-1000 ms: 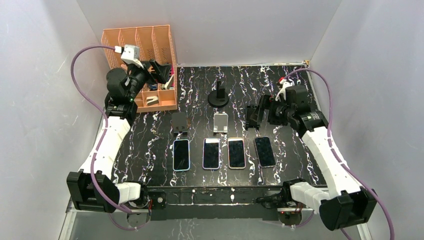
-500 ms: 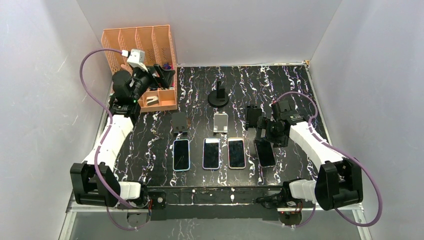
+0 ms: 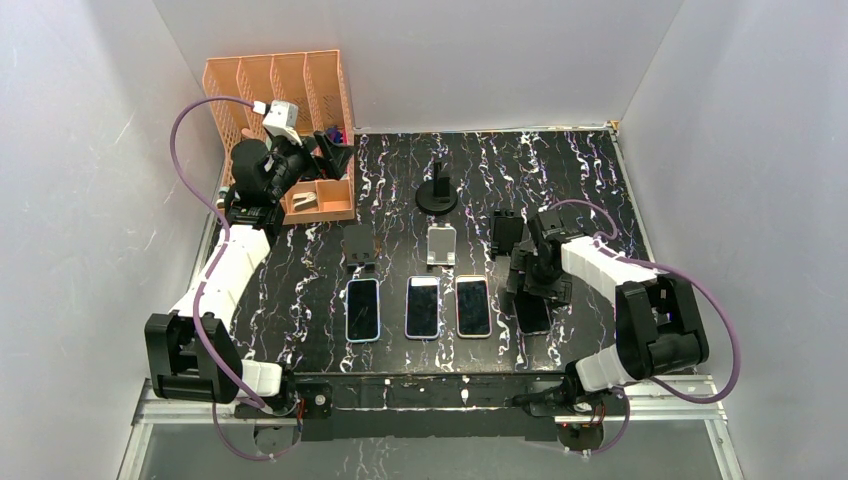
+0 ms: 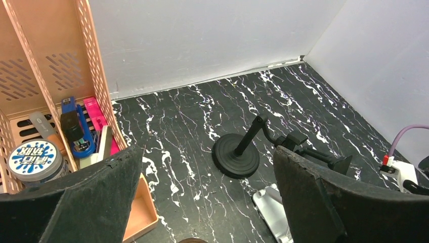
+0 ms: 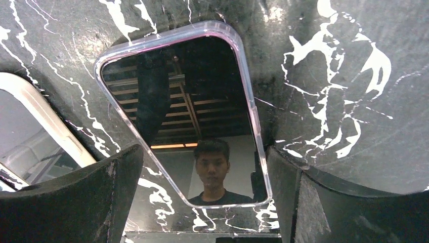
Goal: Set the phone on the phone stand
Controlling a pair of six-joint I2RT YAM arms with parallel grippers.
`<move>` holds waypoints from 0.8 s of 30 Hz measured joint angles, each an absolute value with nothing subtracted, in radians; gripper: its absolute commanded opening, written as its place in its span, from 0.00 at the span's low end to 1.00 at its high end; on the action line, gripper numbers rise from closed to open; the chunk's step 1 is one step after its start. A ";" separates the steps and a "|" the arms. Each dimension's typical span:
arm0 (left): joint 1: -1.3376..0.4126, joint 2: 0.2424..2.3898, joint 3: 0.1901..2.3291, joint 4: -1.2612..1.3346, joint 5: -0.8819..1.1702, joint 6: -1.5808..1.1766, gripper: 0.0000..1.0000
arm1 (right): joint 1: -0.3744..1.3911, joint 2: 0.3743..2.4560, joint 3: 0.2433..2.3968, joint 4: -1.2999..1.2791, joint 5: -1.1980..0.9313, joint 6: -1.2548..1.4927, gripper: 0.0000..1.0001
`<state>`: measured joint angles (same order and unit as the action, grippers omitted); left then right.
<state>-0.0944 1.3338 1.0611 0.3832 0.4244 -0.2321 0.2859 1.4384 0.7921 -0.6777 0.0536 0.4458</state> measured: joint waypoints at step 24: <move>-0.097 1.373 1.090 0.359 0.469 -0.222 0.98 | 0.468 1.612 0.909 -0.748 0.125 0.511 0.62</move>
<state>-0.0967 1.3727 1.0901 0.3588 0.4694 -0.2218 0.4679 1.6123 0.9092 -0.7475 0.1253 0.5110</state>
